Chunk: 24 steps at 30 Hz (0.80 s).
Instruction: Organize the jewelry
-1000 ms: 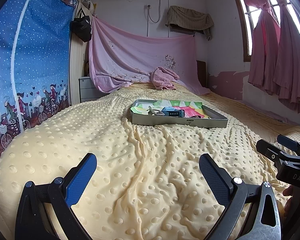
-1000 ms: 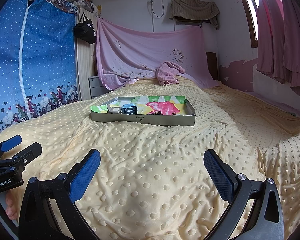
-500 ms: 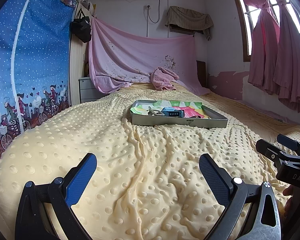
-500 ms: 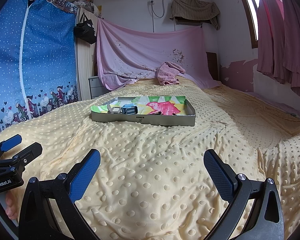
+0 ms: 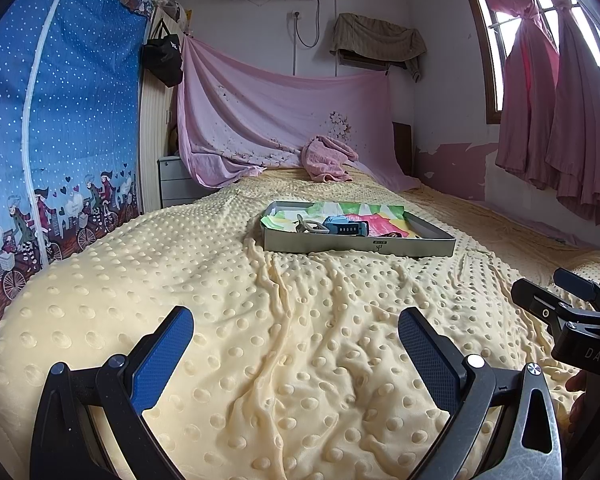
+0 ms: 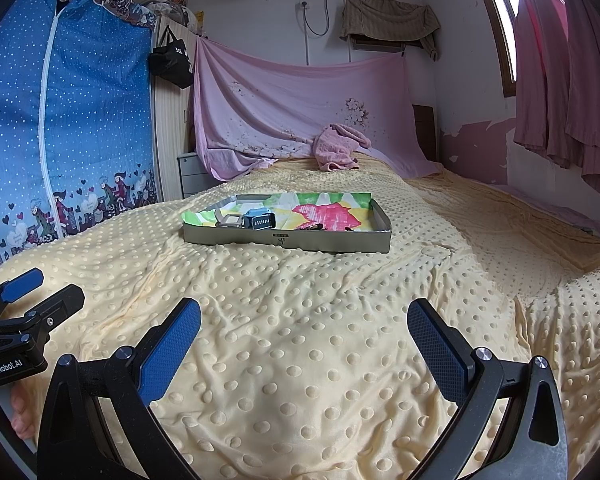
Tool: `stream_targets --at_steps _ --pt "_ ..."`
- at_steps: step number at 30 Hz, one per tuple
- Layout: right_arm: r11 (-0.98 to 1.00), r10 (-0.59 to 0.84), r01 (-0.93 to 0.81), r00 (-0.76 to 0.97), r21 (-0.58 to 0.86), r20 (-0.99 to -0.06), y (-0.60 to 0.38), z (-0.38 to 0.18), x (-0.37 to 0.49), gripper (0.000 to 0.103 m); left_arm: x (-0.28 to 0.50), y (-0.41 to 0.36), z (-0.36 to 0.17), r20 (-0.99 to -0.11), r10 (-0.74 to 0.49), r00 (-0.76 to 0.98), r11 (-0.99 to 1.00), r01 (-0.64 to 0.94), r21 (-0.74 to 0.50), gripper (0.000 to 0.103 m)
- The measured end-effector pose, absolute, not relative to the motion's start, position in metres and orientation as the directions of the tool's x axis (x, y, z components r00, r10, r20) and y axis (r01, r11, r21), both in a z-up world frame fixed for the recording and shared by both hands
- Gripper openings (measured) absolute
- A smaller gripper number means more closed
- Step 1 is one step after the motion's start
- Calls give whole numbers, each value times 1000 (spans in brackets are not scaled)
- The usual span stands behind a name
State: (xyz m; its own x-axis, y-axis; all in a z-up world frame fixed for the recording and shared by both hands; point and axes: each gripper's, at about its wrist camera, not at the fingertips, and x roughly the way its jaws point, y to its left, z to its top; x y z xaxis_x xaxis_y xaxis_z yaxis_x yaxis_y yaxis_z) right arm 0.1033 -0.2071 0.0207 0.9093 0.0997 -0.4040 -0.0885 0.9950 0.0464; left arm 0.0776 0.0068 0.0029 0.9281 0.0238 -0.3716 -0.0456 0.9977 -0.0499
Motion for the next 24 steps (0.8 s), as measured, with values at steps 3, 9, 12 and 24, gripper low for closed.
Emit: stream_targets --at_steps 3,9,12,24 --pt "995 99 -88 909 46 -404 -207 21 103 102 80 8 4 -371 24 928 998 -45 -49 103" --pt "995 100 -89 910 46 -403 -207 21 103 102 79 8 4 -370 23 929 998 -45 -50 103" --pt "995 99 -88 909 46 -404 -207 20 103 102 78 7 4 -371 29 928 998 -50 -48 103" --pt "995 100 -89 910 47 -403 -207 21 102 102 90 17 12 -359 32 933 998 -52 -46 103"
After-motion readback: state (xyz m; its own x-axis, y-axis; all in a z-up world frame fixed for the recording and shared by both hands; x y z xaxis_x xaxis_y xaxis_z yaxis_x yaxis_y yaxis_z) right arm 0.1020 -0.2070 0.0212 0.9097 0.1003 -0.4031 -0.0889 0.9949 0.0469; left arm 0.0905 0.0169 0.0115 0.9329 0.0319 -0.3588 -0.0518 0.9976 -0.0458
